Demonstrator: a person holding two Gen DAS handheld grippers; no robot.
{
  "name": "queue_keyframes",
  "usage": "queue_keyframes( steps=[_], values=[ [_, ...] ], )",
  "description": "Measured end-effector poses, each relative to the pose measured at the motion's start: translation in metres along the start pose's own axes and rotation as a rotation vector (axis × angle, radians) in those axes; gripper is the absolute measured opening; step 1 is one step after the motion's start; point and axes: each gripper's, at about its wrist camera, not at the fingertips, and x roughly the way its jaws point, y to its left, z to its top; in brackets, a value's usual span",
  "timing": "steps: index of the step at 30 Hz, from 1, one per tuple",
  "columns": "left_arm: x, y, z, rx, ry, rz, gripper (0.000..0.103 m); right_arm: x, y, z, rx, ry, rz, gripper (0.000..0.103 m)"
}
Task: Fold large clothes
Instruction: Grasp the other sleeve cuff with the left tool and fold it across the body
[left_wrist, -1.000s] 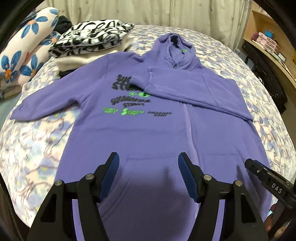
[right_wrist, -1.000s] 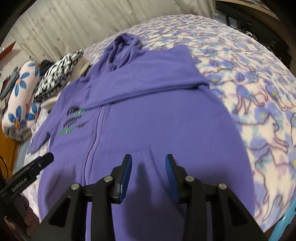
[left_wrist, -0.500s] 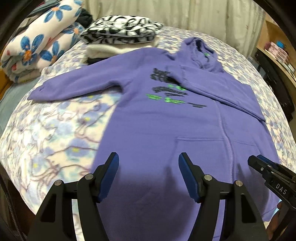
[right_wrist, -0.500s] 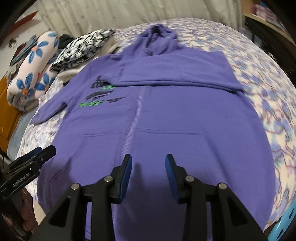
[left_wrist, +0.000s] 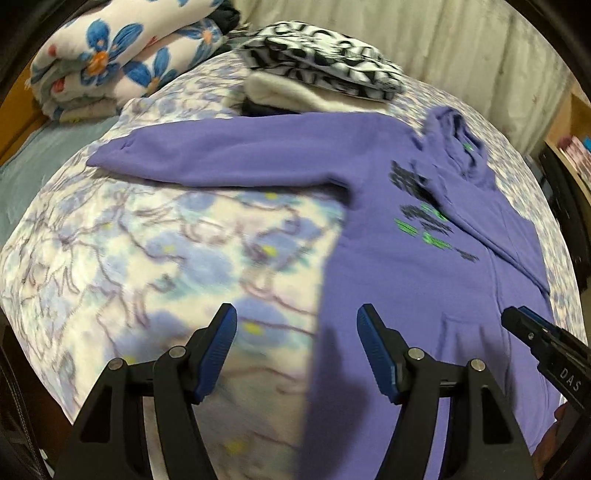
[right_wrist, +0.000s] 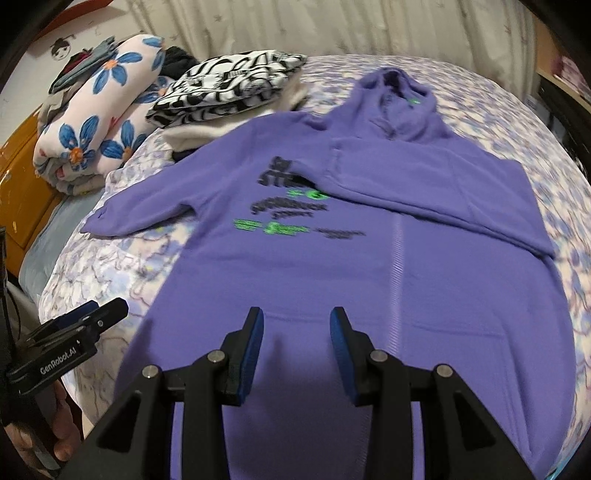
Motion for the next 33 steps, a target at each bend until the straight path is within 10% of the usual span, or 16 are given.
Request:
queue_keyframes(
  steps=[26, 28, 30, 33],
  values=[
    [0.135, 0.188, 0.124, -0.520, -0.008, -0.261, 0.066, 0.112, 0.093, 0.076, -0.057, 0.001, 0.074, 0.037],
    [0.141, 0.189, 0.134, -0.516, -0.018, -0.224, 0.051, 0.118, 0.091, 0.073, -0.048, 0.018, 0.080, 0.037],
    [0.142, 0.183, 0.139, -0.482, -0.025, -0.165, 0.014, 0.120, 0.086, 0.070, -0.036, 0.032, 0.082, 0.037],
    [0.131, 0.165, 0.145, -0.424, -0.061, -0.098, 0.008, 0.119, 0.076, 0.067, -0.011, 0.040, 0.089, 0.037]
  ],
)
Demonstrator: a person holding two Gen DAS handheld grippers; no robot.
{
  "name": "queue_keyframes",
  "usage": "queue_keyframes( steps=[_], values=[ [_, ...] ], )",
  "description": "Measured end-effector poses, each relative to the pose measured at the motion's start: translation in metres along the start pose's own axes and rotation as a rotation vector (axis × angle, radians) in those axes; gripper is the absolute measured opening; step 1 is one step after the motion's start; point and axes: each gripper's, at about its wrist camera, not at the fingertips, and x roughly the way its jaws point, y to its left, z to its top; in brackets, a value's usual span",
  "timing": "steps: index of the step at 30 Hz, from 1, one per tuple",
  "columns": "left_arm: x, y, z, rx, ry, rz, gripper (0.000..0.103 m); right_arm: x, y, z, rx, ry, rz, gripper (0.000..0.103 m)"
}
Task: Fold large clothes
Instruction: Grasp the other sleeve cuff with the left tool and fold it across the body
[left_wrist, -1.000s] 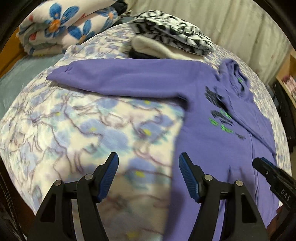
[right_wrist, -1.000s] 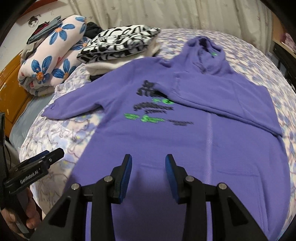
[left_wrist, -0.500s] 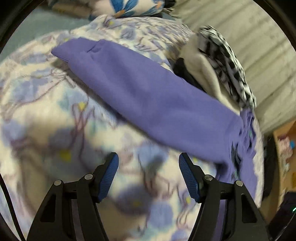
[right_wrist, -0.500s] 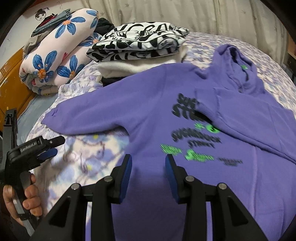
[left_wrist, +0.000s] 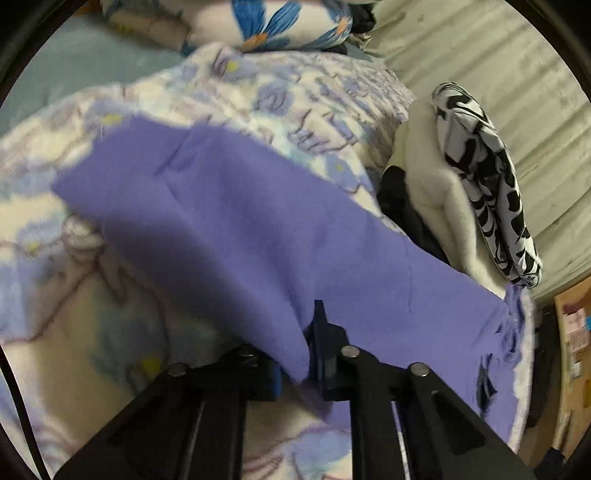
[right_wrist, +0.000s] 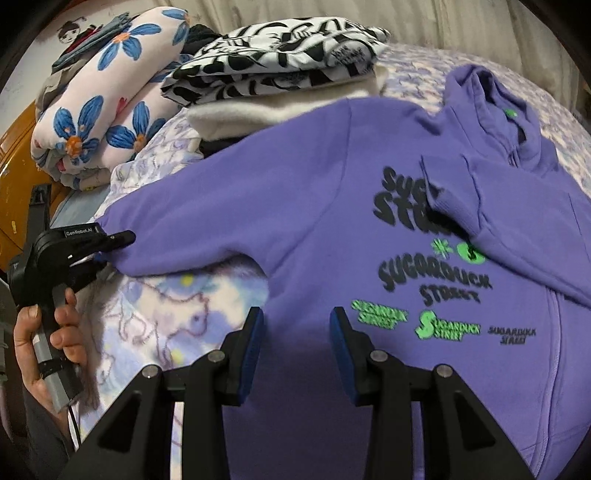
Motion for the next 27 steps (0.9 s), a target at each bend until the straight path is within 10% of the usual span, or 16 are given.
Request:
queue_keyframes(
  steps=[9, 19, 27],
  values=[
    [-0.074, -0.149, -0.047, 0.357, -0.145, -0.085, 0.008, -0.043, -0.054, -0.004, 0.120, -0.073, 0.019, 0.037],
    [-0.047, -0.296, -0.182, 0.659, 0.056, -0.221, 0.009, -0.097, -0.160, -0.030, 0.310, -0.164, -0.046, 0.038],
    [-0.001, -0.297, -0.230, 0.661, 0.207, -0.156, 0.055, -0.104, -0.212, -0.054, 0.389, -0.139, -0.077, 0.038]
  ],
)
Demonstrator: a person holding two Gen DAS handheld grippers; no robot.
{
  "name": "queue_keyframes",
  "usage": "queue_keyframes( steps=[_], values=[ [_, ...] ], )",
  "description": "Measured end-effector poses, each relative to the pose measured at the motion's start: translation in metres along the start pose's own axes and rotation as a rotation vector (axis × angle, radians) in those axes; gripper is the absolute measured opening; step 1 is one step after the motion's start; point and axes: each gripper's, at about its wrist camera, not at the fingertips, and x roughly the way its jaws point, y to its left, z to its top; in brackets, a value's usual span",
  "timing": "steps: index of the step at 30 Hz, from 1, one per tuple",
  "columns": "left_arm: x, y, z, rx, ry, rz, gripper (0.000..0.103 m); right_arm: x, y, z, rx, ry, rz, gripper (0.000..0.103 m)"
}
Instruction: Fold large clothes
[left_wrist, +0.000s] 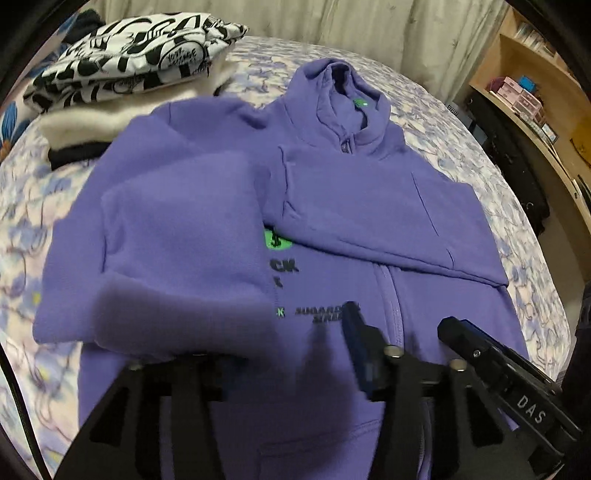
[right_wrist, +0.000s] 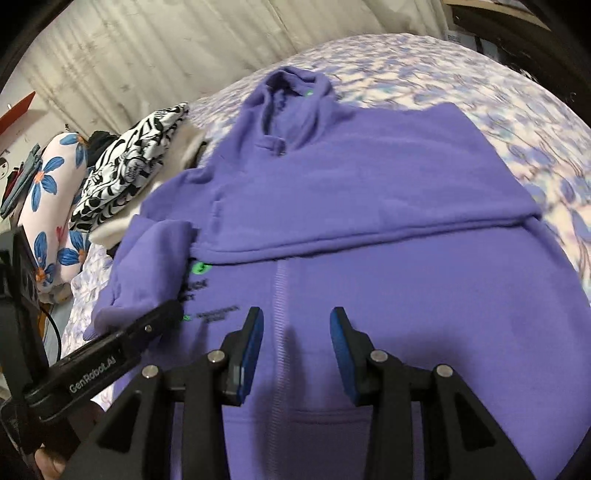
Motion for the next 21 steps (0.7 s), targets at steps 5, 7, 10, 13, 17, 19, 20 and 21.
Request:
queue_keyframes(
  steps=[5, 7, 10, 13, 17, 19, 20, 21],
  values=[
    [-0.025, 0.006, -0.006, -0.033, -0.003, -0.038, 0.067, -0.003, -0.001, 0.000, 0.001, -0.002, 0.036, 0.038],
    [-0.036, 0.009, -0.009, -0.043, -0.004, -0.054, 0.069, -0.008, 0.004, 0.000, -0.011, -0.013, 0.059, 0.038],
    [-0.054, 0.016, -0.018, -0.045, -0.016, -0.048, 0.074, -0.014, 0.015, -0.003, -0.051, -0.024, 0.069, 0.038],
    [-0.071, 0.026, -0.031, -0.056, -0.029, -0.044, 0.076, -0.017, 0.028, -0.006, -0.083, -0.020, 0.084, 0.038],
    [-0.086, 0.043, -0.046, -0.086, -0.029, -0.031, 0.076, -0.021, 0.047, -0.012, -0.138, -0.016, 0.103, 0.038],
    [-0.092, 0.050, -0.052, -0.092, -0.036, -0.011, 0.076, -0.022, 0.059, -0.015, -0.177, -0.014, 0.113, 0.039],
    [-0.094, 0.055, -0.055, -0.092, -0.039, 0.001, 0.076, -0.023, 0.065, -0.017, -0.197, -0.013, 0.117, 0.042],
    [-0.096, 0.058, -0.057, -0.093, -0.041, 0.012, 0.076, -0.023, 0.070, -0.019, -0.214, -0.015, 0.121, 0.048]
  ],
)
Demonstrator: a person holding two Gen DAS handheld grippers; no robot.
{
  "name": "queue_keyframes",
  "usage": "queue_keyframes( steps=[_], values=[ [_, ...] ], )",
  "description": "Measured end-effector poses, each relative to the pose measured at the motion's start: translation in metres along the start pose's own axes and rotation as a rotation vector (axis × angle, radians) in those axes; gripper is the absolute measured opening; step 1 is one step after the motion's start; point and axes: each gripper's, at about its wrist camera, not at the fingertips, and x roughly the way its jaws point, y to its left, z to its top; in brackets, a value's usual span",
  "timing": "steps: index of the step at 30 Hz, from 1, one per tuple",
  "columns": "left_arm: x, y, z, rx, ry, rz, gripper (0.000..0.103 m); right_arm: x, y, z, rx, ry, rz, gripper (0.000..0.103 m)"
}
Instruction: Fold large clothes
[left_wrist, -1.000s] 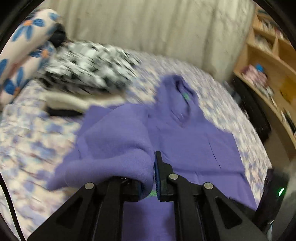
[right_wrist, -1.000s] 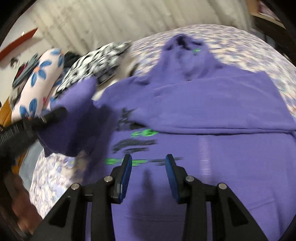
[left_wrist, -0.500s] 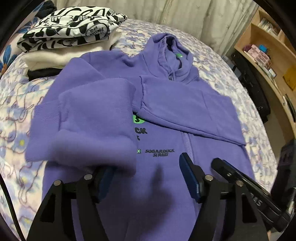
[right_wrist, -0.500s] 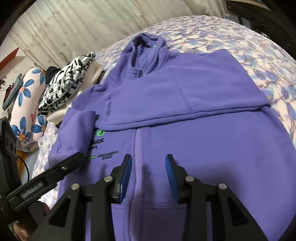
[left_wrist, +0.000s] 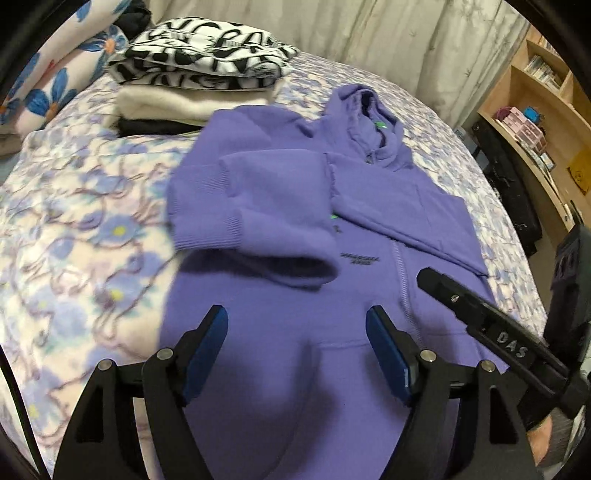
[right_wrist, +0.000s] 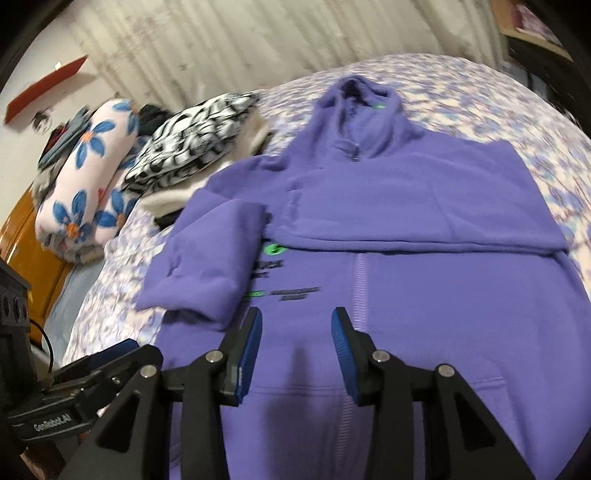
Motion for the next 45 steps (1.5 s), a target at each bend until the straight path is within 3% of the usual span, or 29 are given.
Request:
queue_keyframes(
  steps=[2, 6, 15, 22, 23, 24, 25, 27, 31, 34, 36, 38, 40, 41, 43, 45],
  values=[
    [-0.004, 0.009, -0.004, -0.002, -0.008, 0.036, 0.076, 0.002, 0.017, 0.000, -0.059, -0.005, 0.013, 0.053],
    [-0.008, 0.023, -0.010, -0.013, -0.019, 0.094, 0.076, 0.014, 0.050, 0.004, -0.190, -0.001, 0.006, 0.054],
    [-0.008, 0.057, -0.018, -0.068, -0.015, 0.109, 0.076, 0.065, 0.111, 0.003, -0.469, 0.096, -0.027, 0.054],
    [-0.005, 0.078, -0.020, -0.109, -0.004, 0.117, 0.076, 0.089, 0.131, 0.004, -0.600, 0.093, -0.098, 0.053],
    [-0.005, 0.080, -0.020, -0.112, -0.003, 0.117, 0.076, 0.087, 0.132, 0.007, -0.610, 0.083, -0.089, 0.048],
    [-0.005, 0.081, -0.020, -0.115, -0.003, 0.117, 0.076, 0.085, 0.134, 0.010, -0.621, 0.076, -0.079, 0.020],
    [-0.005, 0.081, -0.020, -0.116, -0.004, 0.117, 0.076, 0.084, 0.136, 0.014, -0.626, 0.073, -0.077, 0.006],
    [-0.005, 0.080, -0.019, -0.115, -0.009, 0.113, 0.076, 0.069, 0.133, 0.031, -0.591, 0.018, -0.067, 0.005],
    [-0.006, 0.074, -0.020, -0.102, -0.010, 0.102, 0.076, 0.008, 0.100, 0.078, -0.399, -0.190, -0.032, 0.005],
    [-0.006, 0.067, -0.021, -0.086, -0.012, 0.092, 0.076, -0.036, 0.051, 0.096, -0.211, -0.326, -0.071, 0.005],
    [-0.004, 0.063, -0.021, -0.076, -0.007, 0.085, 0.076, -0.047, 0.016, 0.095, -0.105, -0.348, -0.129, 0.007],
    [-0.003, 0.059, -0.021, -0.068, -0.001, 0.082, 0.076, -0.042, -0.029, 0.082, 0.017, -0.290, -0.229, 0.010],
    [-0.001, 0.055, -0.020, -0.056, 0.005, 0.081, 0.076, -0.026, -0.064, 0.065, 0.100, -0.163, -0.302, 0.022],
    [-0.001, 0.054, -0.020, -0.051, 0.006, 0.083, 0.076, -0.018, -0.080, 0.057, 0.138, -0.103, -0.314, 0.034],
    [0.002, 0.051, -0.019, -0.041, 0.011, 0.087, 0.076, -0.008, -0.113, 0.033, 0.225, -0.003, -0.305, 0.035],
    [0.005, 0.049, -0.017, -0.034, 0.020, 0.094, 0.076, -0.006, -0.127, 0.019, 0.252, 0.033, -0.303, 0.035]
  ],
)
